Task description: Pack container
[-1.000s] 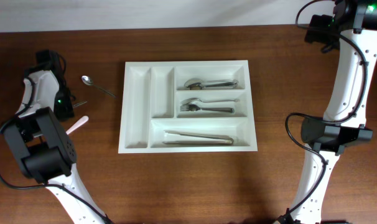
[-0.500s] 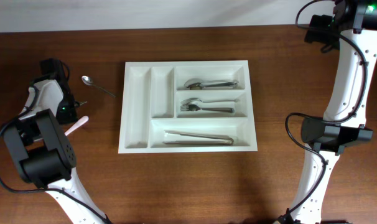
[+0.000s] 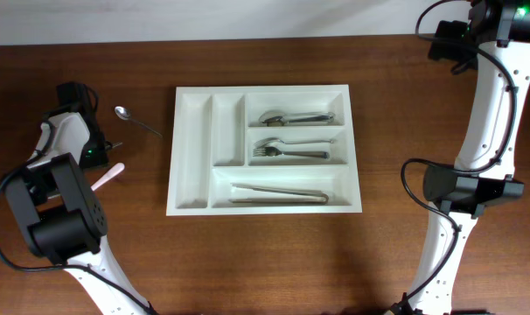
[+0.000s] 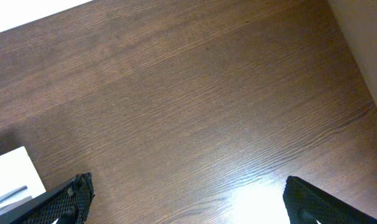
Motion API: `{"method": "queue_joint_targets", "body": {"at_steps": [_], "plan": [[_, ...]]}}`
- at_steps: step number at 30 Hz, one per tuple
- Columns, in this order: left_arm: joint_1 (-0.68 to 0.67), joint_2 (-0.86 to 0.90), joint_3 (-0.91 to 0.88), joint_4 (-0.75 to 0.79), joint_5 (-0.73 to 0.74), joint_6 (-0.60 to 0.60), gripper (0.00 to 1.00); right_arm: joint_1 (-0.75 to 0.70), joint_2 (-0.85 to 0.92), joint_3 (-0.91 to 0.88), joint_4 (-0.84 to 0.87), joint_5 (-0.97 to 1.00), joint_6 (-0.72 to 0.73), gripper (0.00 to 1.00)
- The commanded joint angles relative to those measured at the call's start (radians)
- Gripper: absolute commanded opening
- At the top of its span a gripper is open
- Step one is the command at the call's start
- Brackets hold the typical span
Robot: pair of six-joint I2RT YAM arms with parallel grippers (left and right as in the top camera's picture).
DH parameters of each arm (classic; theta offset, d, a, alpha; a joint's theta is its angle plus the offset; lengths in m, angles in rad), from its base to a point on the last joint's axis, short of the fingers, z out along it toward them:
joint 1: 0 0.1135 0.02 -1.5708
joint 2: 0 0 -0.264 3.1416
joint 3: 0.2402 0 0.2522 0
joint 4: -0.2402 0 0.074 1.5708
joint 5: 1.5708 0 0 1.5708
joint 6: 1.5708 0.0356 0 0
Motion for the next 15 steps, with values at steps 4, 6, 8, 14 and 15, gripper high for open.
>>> {"method": "queue_joint_targets", "body": {"at_steps": [4, 6, 8, 14, 15], "plan": [[0.003, 0.034, -0.034, 0.041, 0.037, -0.006, 0.54, -0.001, -0.041, 0.014, -0.006, -0.002, -0.007, 0.99], [0.003, 0.034, -0.034, 0.048, 0.021, -0.006, 0.54, -0.001, -0.041, 0.014, -0.006, -0.002, -0.007, 1.00], [0.003, 0.034, -0.034, 0.053, 0.007, -0.006, 0.54, -0.001, -0.041, 0.014, -0.006, -0.002, -0.007, 0.99], [0.005, 0.045, -0.034, 0.070, -0.015, -0.002, 0.54, -0.001, -0.041, 0.014, -0.006, -0.002, -0.007, 0.99], [0.006, 0.048, -0.034, 0.070, -0.015, -0.002, 0.54, -0.001, -0.041, 0.014, -0.006, -0.002, -0.007, 0.99]]}}
